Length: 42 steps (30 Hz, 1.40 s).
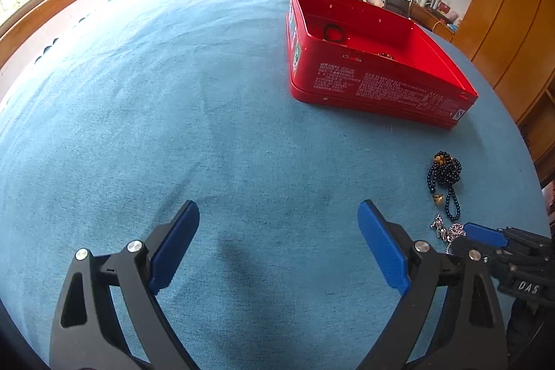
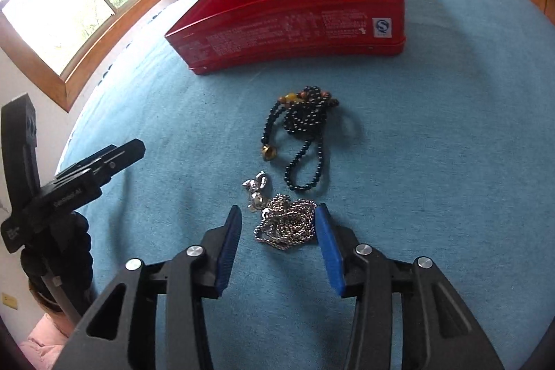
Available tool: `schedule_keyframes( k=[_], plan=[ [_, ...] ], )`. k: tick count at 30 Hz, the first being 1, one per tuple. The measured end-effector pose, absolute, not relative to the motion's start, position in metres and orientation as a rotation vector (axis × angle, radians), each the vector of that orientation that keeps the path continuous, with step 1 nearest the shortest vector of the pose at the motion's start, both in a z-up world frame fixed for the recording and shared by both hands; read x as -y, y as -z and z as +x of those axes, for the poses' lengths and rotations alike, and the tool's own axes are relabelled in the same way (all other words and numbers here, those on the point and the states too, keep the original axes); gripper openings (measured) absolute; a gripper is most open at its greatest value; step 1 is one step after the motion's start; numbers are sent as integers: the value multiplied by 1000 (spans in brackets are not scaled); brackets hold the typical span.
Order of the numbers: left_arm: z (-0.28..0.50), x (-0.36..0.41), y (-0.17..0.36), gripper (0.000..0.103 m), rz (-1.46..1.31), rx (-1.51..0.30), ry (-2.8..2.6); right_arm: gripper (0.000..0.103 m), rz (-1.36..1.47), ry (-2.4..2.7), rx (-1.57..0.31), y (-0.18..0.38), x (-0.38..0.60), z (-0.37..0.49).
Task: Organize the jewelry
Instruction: 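Grasp the silver chain with the right gripper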
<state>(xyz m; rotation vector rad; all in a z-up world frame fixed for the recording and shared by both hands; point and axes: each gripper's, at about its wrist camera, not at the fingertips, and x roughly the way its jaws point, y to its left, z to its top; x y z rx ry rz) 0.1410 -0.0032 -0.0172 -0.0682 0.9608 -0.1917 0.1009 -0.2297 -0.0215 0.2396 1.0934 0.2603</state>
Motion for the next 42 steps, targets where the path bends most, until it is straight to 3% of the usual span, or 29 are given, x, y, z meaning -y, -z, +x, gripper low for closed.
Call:
schedule_keyframes(
  k=[8,15,20,21,25,30,34,42],
  plan=[
    [139,1,20,92,-71,-967,204,46,144,-226,-1069,22,203,111],
    [140,-2,21,92,-84,-979,200,26,21,-190,-1027,24,185,110],
    [142,-3,24,92,-84,-996,197,25,56,-229,-1018,24,191,96],
    [142,-2,25,92,-84,-999,197,14,91,-244,-1019,22,195,93],
    [140,2,25,92,-80,-1009,201,5,172,-306,-1027,18,212,85],
    [135,16,20,92,-54,-1007,231,6,268,-332,-1066,24,237,82],
    [131,24,17,92,-54,-1004,238,21,286,-363,-1087,25,237,85],
    [129,40,20,92,-45,-1026,240,17,85,-341,-1038,24,217,70]
  ],
)
